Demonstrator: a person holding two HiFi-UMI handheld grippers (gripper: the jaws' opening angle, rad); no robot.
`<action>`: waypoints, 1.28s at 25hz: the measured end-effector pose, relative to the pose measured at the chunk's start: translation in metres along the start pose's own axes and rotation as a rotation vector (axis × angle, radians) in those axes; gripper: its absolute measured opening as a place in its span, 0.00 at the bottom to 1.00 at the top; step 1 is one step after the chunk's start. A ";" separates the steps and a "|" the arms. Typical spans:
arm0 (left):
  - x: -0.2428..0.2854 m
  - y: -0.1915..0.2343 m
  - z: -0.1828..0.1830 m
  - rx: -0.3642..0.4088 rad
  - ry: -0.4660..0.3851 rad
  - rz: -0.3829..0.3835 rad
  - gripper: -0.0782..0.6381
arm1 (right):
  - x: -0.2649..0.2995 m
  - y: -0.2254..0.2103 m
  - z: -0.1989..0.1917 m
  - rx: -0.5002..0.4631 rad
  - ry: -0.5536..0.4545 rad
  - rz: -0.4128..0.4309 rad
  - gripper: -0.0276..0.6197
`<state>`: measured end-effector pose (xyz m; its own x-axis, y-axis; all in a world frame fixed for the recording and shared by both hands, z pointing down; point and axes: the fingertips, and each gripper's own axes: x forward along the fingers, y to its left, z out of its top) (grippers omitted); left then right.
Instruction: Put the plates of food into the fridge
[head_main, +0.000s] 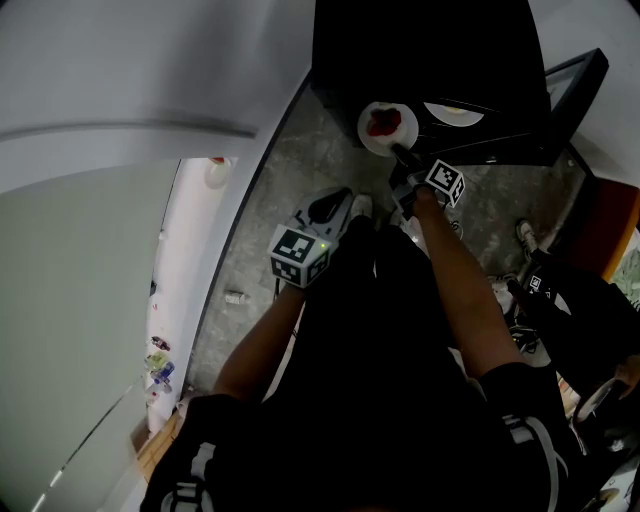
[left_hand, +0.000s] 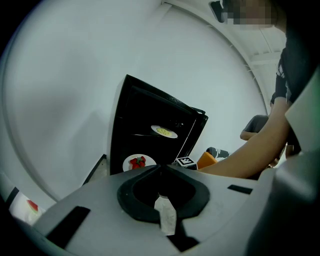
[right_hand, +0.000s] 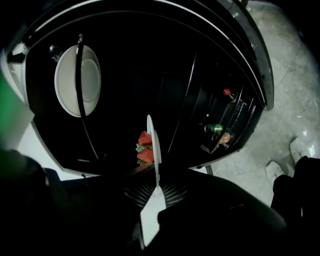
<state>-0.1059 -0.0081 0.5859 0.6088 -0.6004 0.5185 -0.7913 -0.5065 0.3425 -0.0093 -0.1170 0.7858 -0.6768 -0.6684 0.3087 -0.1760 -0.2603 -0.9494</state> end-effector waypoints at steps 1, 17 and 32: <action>0.000 0.001 -0.001 -0.001 0.002 0.001 0.14 | 0.003 -0.002 0.002 -0.001 -0.001 -0.001 0.09; -0.003 0.003 -0.010 -0.007 0.019 0.010 0.14 | 0.023 -0.026 0.014 0.064 -0.049 -0.040 0.09; 0.005 -0.001 -0.014 -0.026 0.006 -0.003 0.14 | 0.036 -0.037 0.025 0.105 -0.080 -0.048 0.09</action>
<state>-0.1023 -0.0021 0.5990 0.6106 -0.5954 0.5222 -0.7909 -0.4921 0.3638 -0.0090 -0.1490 0.8335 -0.6097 -0.7057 0.3608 -0.1279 -0.3616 -0.9235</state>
